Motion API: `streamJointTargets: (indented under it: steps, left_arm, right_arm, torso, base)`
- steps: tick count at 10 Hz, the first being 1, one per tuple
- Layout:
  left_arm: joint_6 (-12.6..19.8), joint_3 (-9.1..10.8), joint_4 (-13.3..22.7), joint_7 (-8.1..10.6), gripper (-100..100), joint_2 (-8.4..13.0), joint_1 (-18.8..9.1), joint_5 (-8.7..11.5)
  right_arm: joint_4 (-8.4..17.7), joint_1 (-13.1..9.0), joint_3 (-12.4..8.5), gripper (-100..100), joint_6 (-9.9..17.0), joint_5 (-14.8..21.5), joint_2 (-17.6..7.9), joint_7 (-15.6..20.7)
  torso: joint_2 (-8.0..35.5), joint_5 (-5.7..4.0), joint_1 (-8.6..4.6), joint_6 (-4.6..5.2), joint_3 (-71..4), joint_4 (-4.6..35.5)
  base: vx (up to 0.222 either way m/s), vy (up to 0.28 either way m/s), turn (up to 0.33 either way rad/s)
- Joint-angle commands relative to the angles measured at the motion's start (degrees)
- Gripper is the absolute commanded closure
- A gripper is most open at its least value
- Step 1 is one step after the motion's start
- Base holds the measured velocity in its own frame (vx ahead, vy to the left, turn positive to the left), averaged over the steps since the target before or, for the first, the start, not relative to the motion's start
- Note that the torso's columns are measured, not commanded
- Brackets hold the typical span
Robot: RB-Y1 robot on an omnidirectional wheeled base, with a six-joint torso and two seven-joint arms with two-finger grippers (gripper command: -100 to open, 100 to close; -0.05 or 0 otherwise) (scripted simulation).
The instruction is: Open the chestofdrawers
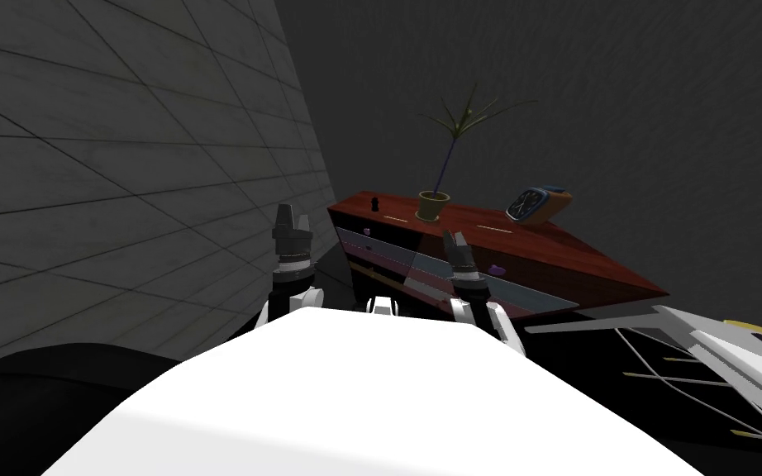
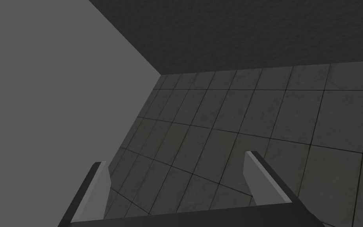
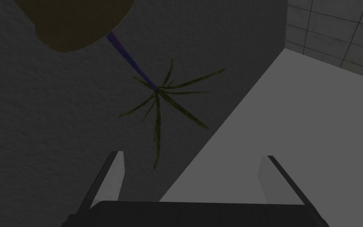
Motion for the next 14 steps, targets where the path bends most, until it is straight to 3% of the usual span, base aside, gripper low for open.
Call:
streamJointTargets:
  steps: [1, 11, 14]
  left_arm:
    - [0.0, 0.0, 0.0, 0.0, 0, 0.0, 0.0, 0.0]
    - [0.0, 0.0, 0.0, 0.0, 0, 0.0, 0.0, 0.0]
    - [0.0, 0.0, 0.0, 0.0, 0, 0.0, 0.0, 0.0]
  right_arm:
    - [1.6, -0.5, -0.2, -100, -0.4, 2.4, -0.4, 4.0]
    - [7.5, -2.7, -1.0, -100, -1.5, 10.9, -1.5, 17.5]
    - [10.3, -3.6, -1.3, -100, -1.9, 14.4, -1.6, 22.4]
  torso:
    - [0.0, 0.0, -0.07, -0.02, 0.0, 0.0]
    - [0.0, 0.01, 0.01, 0.0, 0.0, 0.0]
    - [0.0, 0.0, -0.06, -0.02, 0.0, 0.0]
  base:
    - [0.06, 0.115, -0.101]
    - [0.058, 0.114, -0.092]
    - [0.063, 0.125, -0.094]
